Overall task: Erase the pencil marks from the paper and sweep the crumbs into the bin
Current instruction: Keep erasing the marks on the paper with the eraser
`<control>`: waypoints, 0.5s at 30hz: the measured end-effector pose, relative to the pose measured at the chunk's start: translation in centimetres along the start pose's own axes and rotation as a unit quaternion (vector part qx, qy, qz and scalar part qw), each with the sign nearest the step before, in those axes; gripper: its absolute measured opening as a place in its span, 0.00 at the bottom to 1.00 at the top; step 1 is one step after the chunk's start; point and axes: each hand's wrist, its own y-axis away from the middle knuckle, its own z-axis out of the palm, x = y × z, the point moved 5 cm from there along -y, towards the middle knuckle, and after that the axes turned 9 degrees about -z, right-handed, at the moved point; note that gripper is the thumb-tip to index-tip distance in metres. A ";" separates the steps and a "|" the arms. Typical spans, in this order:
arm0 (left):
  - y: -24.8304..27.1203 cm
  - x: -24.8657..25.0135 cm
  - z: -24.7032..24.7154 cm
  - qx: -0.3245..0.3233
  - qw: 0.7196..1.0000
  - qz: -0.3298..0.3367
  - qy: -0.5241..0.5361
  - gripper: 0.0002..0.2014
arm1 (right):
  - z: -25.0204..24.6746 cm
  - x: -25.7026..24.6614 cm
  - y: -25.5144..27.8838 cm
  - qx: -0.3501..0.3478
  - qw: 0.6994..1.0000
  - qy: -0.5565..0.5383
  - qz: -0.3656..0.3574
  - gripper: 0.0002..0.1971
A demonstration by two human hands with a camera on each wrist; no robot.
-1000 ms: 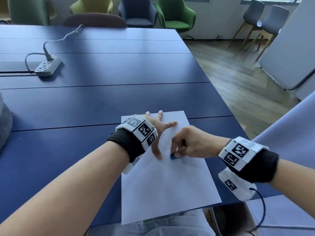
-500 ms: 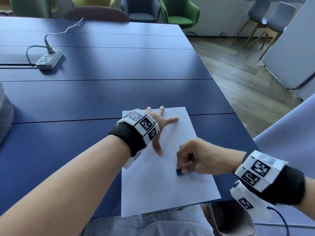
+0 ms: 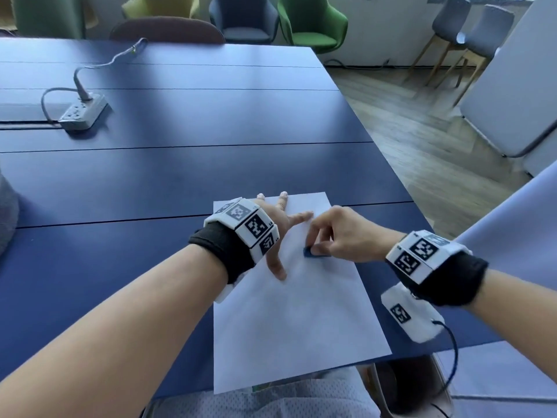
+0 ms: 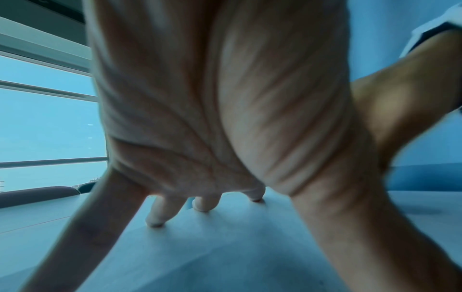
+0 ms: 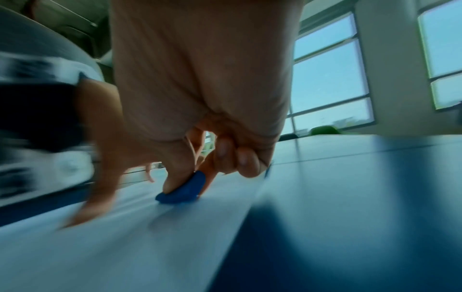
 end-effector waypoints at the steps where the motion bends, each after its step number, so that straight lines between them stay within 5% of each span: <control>1: 0.0 0.0 0.0 -0.001 1.000 0.003 0.002 0.68 | -0.8 0.6 -1.0 0.025 1.000 -0.001 0.012 0.03; 5: 0.0 0.0 0.0 -0.004 1.000 0.002 0.003 0.68 | -1.6 1.6 -1.9 0.055 0.998 -0.001 0.022 0.02; 9: -0.2 0.0 0.0 -0.006 1.000 0.000 0.002 0.69 | 0.8 0.1 -0.2 -0.079 0.997 -0.011 -0.016 0.03; 15: -0.3 0.1 0.0 -0.002 1.000 0.004 0.004 0.69 | -2.0 1.9 -2.7 0.053 0.999 -0.002 0.015 0.02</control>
